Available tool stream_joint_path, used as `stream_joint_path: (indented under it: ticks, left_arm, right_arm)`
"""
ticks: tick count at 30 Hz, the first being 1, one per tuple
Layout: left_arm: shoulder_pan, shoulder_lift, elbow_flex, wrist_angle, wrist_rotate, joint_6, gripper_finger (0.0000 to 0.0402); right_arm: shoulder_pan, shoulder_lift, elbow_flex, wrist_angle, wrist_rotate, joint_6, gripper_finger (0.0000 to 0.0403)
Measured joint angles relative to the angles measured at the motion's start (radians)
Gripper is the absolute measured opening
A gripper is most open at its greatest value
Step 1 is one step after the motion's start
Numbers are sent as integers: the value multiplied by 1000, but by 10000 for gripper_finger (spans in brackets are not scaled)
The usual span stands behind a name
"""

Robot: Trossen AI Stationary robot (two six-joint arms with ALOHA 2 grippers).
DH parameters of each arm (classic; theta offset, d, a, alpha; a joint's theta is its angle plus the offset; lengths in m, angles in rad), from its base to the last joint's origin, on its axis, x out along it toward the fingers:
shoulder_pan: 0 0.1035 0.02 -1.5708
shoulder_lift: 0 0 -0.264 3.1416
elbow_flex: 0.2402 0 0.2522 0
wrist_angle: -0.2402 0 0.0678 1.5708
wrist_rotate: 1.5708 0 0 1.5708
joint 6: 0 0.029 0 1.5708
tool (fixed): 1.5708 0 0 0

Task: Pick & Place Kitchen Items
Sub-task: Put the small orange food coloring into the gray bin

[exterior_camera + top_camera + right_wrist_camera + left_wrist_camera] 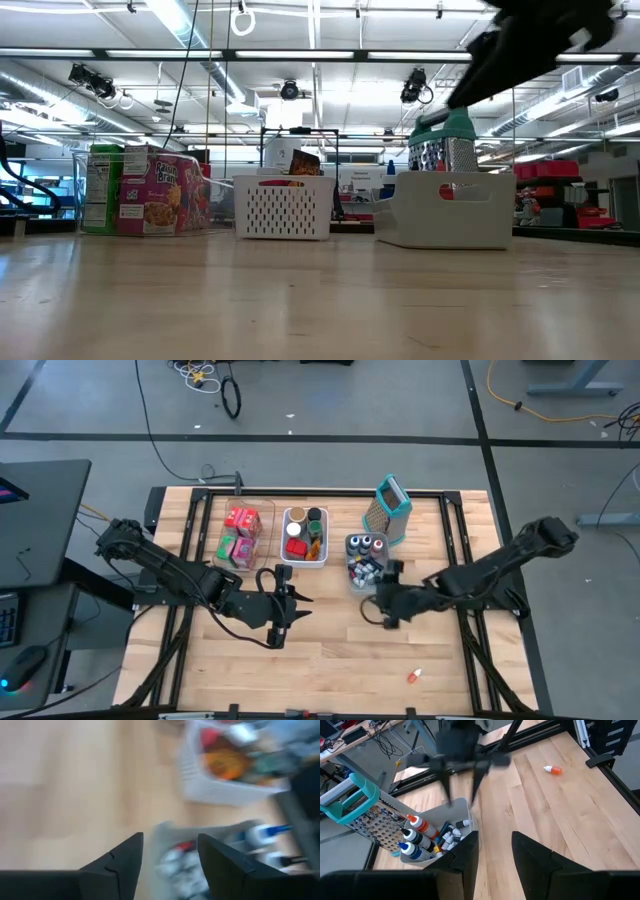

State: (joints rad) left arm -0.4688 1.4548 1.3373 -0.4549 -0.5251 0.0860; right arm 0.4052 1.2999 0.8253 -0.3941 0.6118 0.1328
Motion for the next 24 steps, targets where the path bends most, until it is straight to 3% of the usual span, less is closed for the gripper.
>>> stream_joint_path:
  ticks: [7, 10, 17, 24]
  left_arm:
    - [0, 0, 0, 5, 0, -1, 126]
    - [0, 0, 0, 6, -1, -1, 126]
    - [0, 0, 0, 6, -1, -3, 126]
    - [0, 0, 0, 6, -1, -3, 126]
  right_arm:
    - [135, -87, 0, -132, -466, 141, 199]
    - [213, -83, -1, -128, -612, 148, 199]
    - [404, -67, -120, 14, -649, 212, 199]
    - [503, -67, -287, 363, -616, 204, 199]
